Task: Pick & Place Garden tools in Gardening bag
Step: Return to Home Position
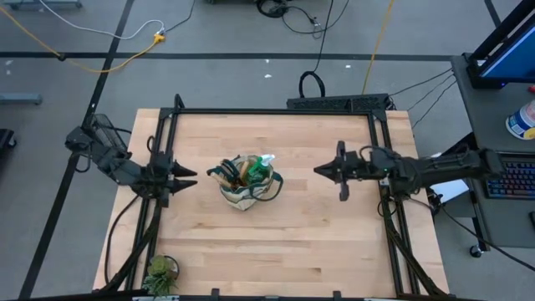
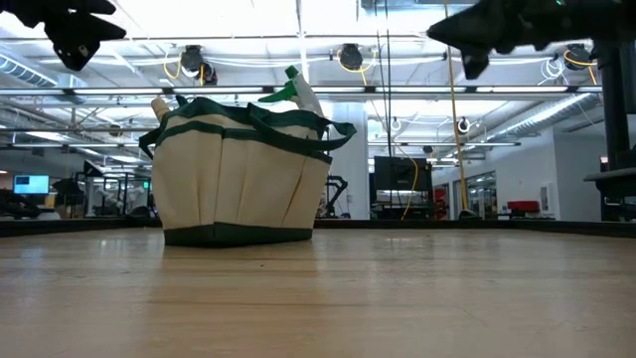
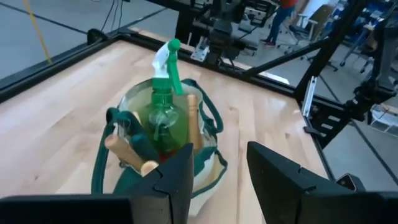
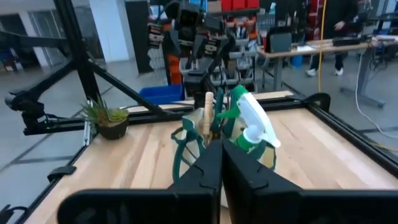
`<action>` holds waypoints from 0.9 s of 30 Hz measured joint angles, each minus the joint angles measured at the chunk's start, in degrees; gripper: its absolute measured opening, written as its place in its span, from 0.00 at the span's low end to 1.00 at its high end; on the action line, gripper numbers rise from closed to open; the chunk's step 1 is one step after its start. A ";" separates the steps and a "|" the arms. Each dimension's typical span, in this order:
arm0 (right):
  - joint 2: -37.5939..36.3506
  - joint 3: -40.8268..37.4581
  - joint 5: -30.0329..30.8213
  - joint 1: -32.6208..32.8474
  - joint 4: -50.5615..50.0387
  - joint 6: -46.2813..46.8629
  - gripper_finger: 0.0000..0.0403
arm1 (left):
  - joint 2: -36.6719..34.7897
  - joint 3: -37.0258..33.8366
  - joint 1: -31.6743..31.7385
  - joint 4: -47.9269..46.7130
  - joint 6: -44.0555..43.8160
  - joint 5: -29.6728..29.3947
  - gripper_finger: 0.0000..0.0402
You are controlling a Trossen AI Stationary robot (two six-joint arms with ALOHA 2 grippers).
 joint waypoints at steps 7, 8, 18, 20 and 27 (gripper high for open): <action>-7.59 -8.35 -0.61 -0.01 1.68 1.09 0.00 | -7.72 -9.41 1.58 6.21 -0.15 2.83 0.38; -8.38 -9.06 -1.36 -0.05 1.64 1.71 0.00 | -8.90 -10.80 1.76 6.75 -0.17 3.75 0.38; -15.56 -10.35 -1.44 -0.07 -3.08 3.08 0.00 | -20.78 -12.72 4.31 0.97 4.39 5.52 0.38; -18.03 -10.38 -1.36 -0.09 -6.11 3.36 0.00 | -20.92 -12.33 4.75 -2.88 2.74 6.83 0.38; -27.30 -10.37 3.05 -0.34 -16.42 6.08 0.00 | -20.90 -12.25 4.90 -4.83 0.17 7.02 0.38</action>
